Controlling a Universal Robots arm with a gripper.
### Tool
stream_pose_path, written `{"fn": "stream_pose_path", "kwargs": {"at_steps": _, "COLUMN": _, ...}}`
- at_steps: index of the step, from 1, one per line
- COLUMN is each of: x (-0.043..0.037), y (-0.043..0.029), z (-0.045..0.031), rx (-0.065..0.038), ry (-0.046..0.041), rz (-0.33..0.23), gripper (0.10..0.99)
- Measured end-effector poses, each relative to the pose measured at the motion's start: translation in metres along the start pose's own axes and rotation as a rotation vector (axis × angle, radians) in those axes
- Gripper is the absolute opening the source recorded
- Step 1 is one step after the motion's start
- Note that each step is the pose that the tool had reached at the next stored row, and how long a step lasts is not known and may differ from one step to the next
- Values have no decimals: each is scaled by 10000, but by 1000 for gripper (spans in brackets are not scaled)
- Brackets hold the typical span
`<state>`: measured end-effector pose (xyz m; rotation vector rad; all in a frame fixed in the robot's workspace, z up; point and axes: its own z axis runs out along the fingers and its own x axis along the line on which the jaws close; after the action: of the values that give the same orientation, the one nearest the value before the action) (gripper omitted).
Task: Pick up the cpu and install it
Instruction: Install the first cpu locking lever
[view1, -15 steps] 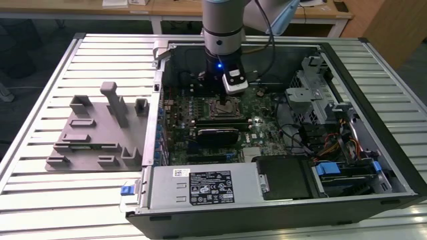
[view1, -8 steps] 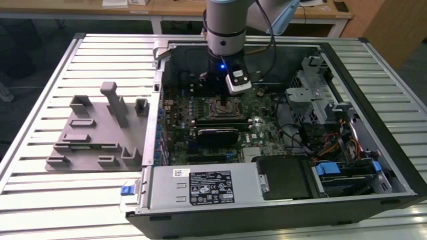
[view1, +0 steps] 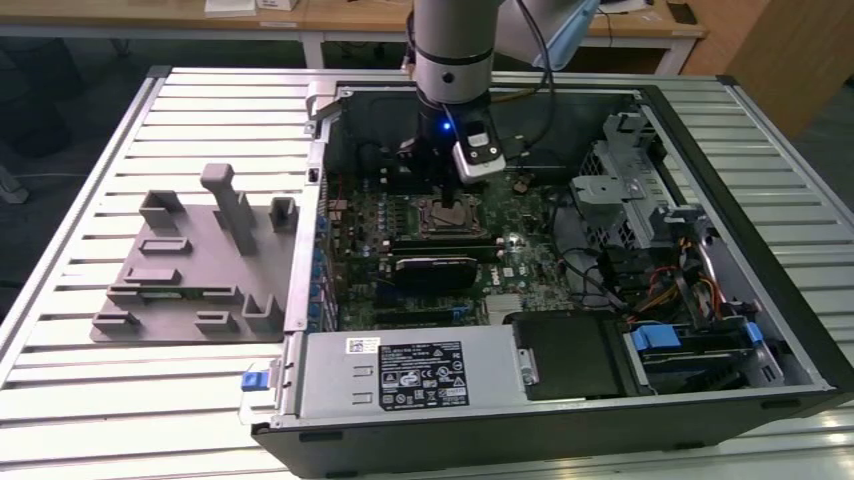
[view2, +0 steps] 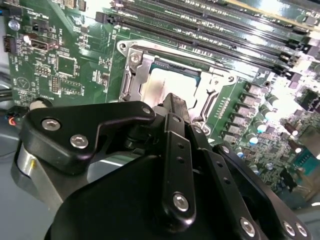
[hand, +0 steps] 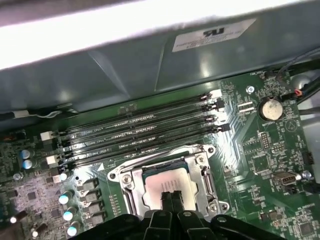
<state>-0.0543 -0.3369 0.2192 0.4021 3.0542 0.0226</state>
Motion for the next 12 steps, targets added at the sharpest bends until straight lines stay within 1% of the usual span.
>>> {"fn": "stream_pose_path", "kwargs": {"at_steps": 6, "x": -7, "y": 3, "z": -113, "rx": 1, "ry": -1, "rz": 0, "gripper": 106}}
{"fn": "stream_pose_path", "kwargs": {"at_steps": 12, "x": -8, "y": 3, "z": -128, "rx": 0, "ry": -1, "rz": 0, "gripper": 106}}
